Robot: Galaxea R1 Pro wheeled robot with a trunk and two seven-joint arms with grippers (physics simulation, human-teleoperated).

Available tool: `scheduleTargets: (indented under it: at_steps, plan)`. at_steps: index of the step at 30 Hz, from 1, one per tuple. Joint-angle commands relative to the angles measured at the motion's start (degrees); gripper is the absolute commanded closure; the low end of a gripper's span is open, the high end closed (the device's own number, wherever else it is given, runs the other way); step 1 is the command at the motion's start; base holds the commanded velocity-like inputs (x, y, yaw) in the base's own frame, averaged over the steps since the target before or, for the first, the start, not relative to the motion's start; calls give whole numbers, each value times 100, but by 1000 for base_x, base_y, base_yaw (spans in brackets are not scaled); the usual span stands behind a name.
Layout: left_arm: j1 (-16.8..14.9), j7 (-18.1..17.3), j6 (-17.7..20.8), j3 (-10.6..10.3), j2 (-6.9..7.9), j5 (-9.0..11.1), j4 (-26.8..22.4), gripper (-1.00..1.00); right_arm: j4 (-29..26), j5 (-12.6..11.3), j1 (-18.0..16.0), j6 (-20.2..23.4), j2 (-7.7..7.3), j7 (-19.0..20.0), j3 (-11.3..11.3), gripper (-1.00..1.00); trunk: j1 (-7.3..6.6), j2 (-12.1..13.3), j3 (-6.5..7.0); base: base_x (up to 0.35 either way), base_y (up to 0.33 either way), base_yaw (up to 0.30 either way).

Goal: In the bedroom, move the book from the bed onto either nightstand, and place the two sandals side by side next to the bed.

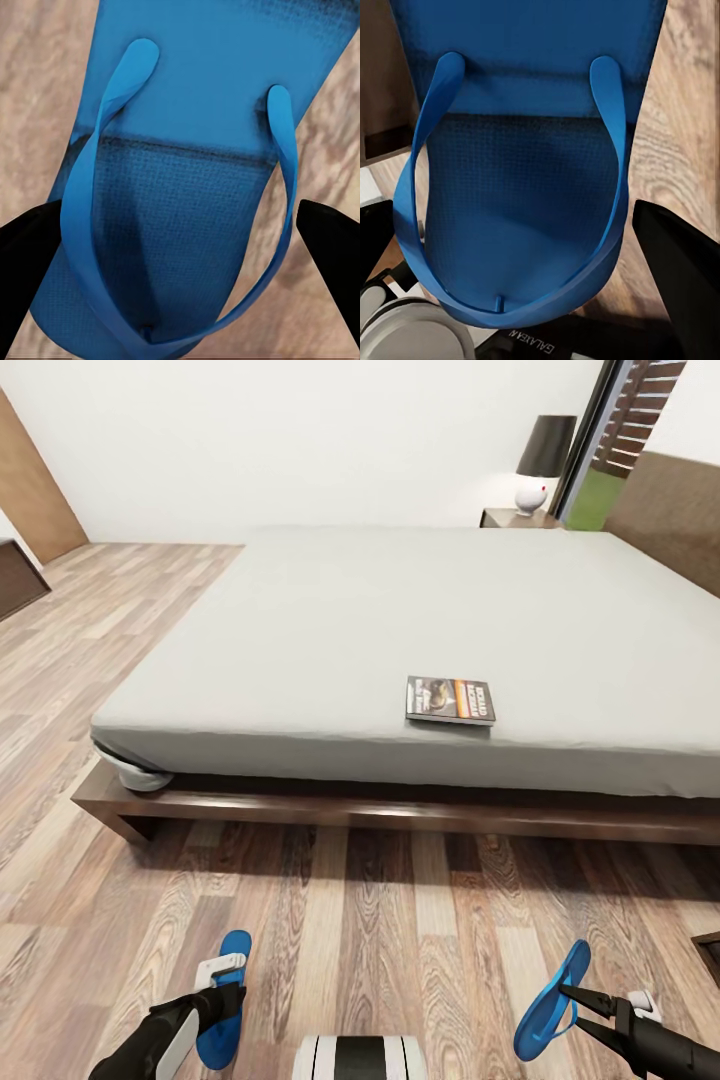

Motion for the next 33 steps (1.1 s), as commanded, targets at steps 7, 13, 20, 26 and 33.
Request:
scheduleTargets:
  at_steps: [7, 13, 20, 26, 33]
  plan:
    - [0, -35, 37, 36, 7, 24, -11, 100, 2, -57, -7, 35, -6, 0, 25, 100, -1, -2, -5, 9, 9, 0]
    - [0, -36, -1, 38, 17, 28, -11, 100, 1, -57, -7, 35, -6, 0, 25, 100, -1, -2, -5, 136, 181, 0]
    - [0, -36, -141, 38, 14, 29, -4, 100, -4, -57, -7, 37, -6, 0, 25, 100, -1, -2, -5, 233, 245, 0]
    - [0, -36, -144, 38, 17, 29, -2, 100, -4, -57, -7, 35, -6, 0, 23, 100, -1, -2, -5, 309, 95, 0]
    - [0, -36, -144, 38, 17, 29, -2, 100, -4, -57, -7, 43, -6, 0, 17, 100, -1, -2, -5, 325, 28, 0]
